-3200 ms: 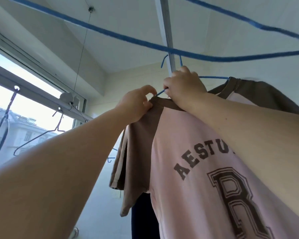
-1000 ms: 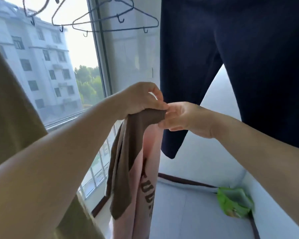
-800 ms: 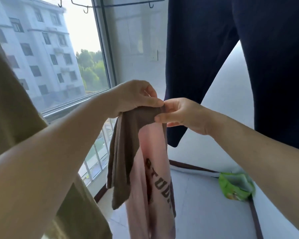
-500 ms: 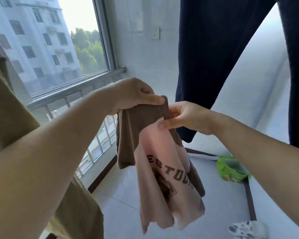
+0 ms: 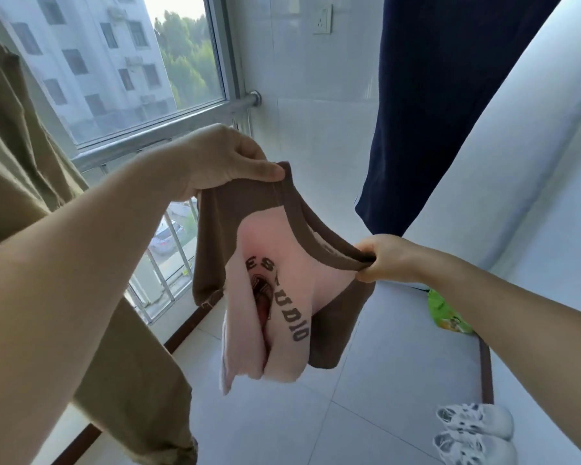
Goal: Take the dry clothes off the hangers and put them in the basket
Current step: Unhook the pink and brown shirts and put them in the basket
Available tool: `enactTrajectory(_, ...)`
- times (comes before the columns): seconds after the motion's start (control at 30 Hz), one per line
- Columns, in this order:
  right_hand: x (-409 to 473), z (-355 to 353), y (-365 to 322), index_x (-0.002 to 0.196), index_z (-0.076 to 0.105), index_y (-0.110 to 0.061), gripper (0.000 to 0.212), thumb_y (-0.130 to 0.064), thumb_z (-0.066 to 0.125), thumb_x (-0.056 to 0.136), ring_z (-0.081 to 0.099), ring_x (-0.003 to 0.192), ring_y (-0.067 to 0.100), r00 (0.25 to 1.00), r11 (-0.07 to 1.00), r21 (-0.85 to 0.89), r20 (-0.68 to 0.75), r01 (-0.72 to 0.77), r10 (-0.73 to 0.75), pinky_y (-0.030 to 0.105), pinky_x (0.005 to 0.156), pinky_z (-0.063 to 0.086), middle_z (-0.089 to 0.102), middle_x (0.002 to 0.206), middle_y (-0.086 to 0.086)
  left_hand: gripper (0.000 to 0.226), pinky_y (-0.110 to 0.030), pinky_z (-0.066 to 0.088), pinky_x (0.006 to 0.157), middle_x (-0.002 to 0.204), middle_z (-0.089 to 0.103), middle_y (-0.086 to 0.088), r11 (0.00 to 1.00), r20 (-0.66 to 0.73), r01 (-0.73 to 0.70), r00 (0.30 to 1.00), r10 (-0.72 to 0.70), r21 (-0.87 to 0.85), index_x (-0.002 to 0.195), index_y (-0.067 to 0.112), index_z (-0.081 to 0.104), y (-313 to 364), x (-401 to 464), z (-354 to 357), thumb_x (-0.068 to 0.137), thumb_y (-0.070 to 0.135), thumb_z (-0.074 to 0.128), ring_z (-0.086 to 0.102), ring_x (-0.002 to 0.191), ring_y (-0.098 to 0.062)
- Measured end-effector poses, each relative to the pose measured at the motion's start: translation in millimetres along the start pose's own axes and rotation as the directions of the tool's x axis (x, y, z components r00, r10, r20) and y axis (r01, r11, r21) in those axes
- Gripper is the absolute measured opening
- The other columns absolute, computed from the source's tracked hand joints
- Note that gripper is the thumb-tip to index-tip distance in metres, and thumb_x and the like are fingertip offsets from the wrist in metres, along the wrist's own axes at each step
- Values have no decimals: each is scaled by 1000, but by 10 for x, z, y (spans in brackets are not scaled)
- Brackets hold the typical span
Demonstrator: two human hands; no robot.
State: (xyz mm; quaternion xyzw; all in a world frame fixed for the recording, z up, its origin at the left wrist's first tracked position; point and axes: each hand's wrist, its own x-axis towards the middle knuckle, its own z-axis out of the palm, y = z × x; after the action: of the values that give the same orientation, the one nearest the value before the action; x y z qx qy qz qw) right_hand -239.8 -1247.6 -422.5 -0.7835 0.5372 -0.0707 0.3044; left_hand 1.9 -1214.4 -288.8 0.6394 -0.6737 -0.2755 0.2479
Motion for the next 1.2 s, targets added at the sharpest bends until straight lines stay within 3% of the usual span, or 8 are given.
enactTrajectory(0.2, -213, -18, 331, 86, 66, -9, 7, -11, 62, 81, 57, 73, 19, 967, 947, 322, -242, -2, 84, 32, 66, 45, 66, 81, 13, 13, -31, 51, 71, 88, 67, -8, 981, -24, 141, 990, -139, 135, 85, 18, 68, -260, -202, 176, 74, 21, 75, 62, 81, -25)
enactTrajectory(0.33, -388, -30, 399, 75, 58, -10, 21, -27, 63, 87, 55, 71, 19, 928, 892, 450, -352, 54, 121, 32, 67, 43, 61, 75, 6, 17, -33, 51, 71, 93, 65, -11, 958, -42, 232, 973, -228, 170, 90, 13, 66, -433, -388, 373, 76, 19, 74, 58, 79, -24)
enactTrajectory(0.43, -622, 13, 423, 74, 55, -18, 22, -34, 58, 89, 55, 68, 13, 903, 908, 410, -417, 85, 104, 25, 60, 41, 61, 73, -1, 21, -46, 53, 86, 96, 65, -15, 952, -34, 303, 953, -302, 36, 90, 9, 66, -502, -675, 569, 73, 17, 76, 61, 91, -32)
enactTrajectory(0.6, -924, 206, 380, 71, 47, -13, 31, -36, 54, 91, 44, 59, 12, 860, 938, 338, -500, 81, 106, 26, 53, 32, 49, 64, -2, 23, -35, 54, 76, 90, 69, -10, 851, 64, 419, 904, -422, -316, 92, 8, 66, -528, -1168, 959, 73, 17, 75, 65, 86, -26)
enactTrajectory(0.8, -1239, 565, 175, 60, 35, -16, 41, -36, 50, 92, 41, 60, 19, 890, 954, 301, -434, -3, 140, 32, 55, 30, 41, 59, 1, 25, -35, 58, 74, 87, 73, -11, 678, 101, 494, 841, -531, -545, 94, 10, 68, -458, -1644, 1529, 83, 32, 67, 70, 77, -25)
enactTrajectory(0.93, -1467, 797, -64, 68, 53, -14, 35, -38, 49, 93, 51, 61, 16, 953, 913, 408, -283, 18, 108, 26, 54, 39, 52, 64, 1, 20, -39, 57, 78, 87, 72, -13, 548, 110, 473, 816, -567, -690, 93, 9, 68, -353, -1863, 1811, 88, 28, 62, 69, 81, -28)
enactTrajectory(1.07, -1654, 1087, -301, 81, 62, -6, 33, -36, 53, 93, 58, 68, 19, 992, 867, 494, -127, 58, 6, 31, 61, 45, 60, 73, 10, 22, -41, 53, 85, 84, 70, -14, 480, 119, 425, 830, -545, -768, 98, 5, 64, -301, -2085, 1963, 91, 24, 57, 66, 75, -27)
enactTrajectory(1.2, -1839, 1355, -571, 84, 63, -8, 37, -44, 55, 90, 60, 70, 23, 990, 845, 517, -42, 135, -133, 34, 66, 48, 65, 76, 12, 31, -24, 46, 50, 71, 56, -5, 396, 69, 330, 835, -546, -857, 102, 7, 60, -328, -2359, 1976, 95, 36, 49, 52, 48, -11)
